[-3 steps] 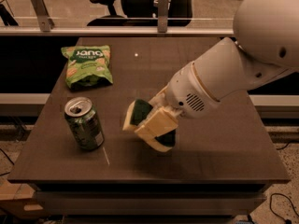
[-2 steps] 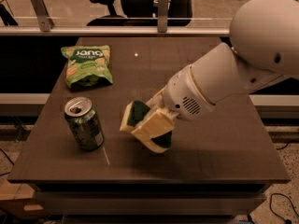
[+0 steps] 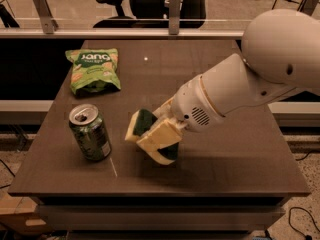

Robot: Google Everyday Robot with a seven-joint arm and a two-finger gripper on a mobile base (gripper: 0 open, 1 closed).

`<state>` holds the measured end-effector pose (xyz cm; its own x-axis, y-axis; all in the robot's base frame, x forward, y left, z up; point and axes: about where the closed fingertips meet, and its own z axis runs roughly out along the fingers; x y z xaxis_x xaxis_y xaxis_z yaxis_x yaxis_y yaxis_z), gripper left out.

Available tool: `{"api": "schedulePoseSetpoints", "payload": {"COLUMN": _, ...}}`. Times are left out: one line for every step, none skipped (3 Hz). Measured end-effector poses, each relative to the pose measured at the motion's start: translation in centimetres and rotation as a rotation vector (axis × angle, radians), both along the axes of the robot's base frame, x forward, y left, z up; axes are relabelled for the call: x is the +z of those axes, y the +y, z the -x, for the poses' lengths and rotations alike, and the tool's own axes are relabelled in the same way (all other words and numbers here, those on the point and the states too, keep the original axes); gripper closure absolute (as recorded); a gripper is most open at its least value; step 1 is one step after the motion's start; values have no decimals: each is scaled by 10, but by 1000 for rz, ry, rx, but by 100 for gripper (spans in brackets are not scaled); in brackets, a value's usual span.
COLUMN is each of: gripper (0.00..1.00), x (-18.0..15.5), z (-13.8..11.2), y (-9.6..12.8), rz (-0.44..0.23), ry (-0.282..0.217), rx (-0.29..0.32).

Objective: Move sponge near green can

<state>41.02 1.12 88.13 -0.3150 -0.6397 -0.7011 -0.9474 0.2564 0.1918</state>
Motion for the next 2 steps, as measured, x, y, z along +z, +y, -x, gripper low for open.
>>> {"api": "schedulePoseSetpoints", "payload": {"gripper": 82, "x": 1, "z": 1, "y": 1, "rz": 2, "ry": -3, "rx": 2}}
{"api": "schedulePoseSetpoints", "payload": {"gripper": 58, "x": 2, "z": 2, "y": 2, "rz": 3, "ry": -6, "rx": 4}}
